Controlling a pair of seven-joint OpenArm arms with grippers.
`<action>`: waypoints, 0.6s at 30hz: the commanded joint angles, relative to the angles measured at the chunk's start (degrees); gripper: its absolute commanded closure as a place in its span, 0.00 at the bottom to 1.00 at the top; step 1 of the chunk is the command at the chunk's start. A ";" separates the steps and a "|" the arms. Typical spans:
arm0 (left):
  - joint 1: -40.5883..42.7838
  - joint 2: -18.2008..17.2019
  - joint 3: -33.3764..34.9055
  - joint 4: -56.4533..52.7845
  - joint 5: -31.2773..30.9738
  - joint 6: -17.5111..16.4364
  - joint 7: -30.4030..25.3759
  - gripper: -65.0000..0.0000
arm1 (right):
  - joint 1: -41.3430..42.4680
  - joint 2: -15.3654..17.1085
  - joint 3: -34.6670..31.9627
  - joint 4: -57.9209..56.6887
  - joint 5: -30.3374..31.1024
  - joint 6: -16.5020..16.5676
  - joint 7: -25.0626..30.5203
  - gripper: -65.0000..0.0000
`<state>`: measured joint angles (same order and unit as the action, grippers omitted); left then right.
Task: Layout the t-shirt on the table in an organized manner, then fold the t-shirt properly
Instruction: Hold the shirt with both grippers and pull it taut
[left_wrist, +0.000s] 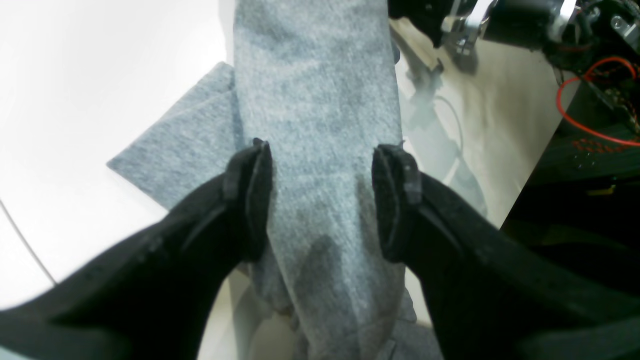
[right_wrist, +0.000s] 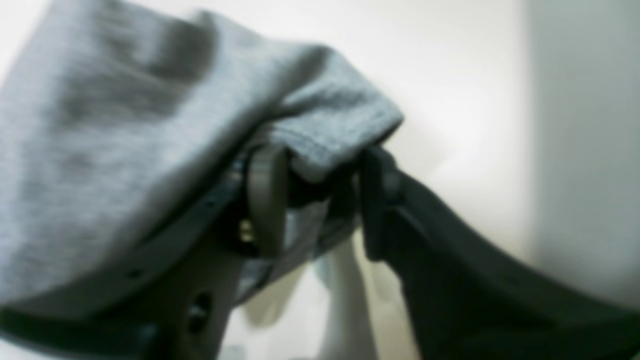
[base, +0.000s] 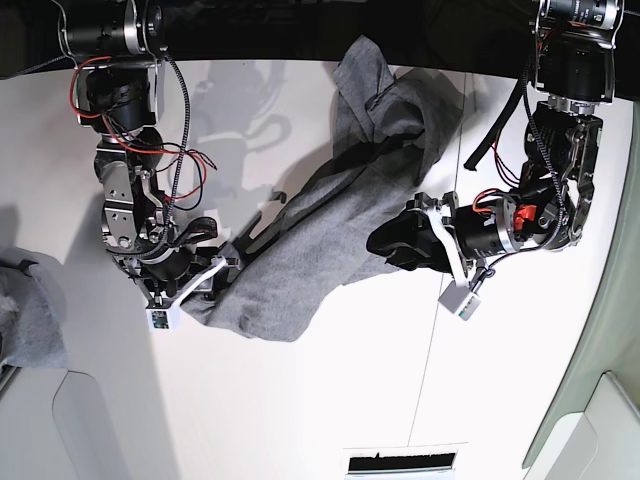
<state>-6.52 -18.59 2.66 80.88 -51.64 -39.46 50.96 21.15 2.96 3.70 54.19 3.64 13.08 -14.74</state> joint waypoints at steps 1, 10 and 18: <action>-1.07 -0.46 -0.31 0.92 -1.22 -0.54 -1.05 0.47 | 1.86 -0.11 0.09 0.85 0.35 0.68 1.49 0.74; -1.11 -0.50 -0.31 0.92 0.13 -0.54 -1.07 0.47 | 3.19 -0.02 0.09 3.54 -1.97 5.81 2.47 1.00; -1.14 -4.50 -0.31 0.92 0.50 -0.54 -2.32 0.47 | 3.06 0.33 0.11 25.16 2.45 5.84 -11.91 1.00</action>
<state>-6.52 -22.61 2.66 80.88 -49.93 -39.48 49.67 22.52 3.05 3.68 78.48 5.65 18.72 -28.71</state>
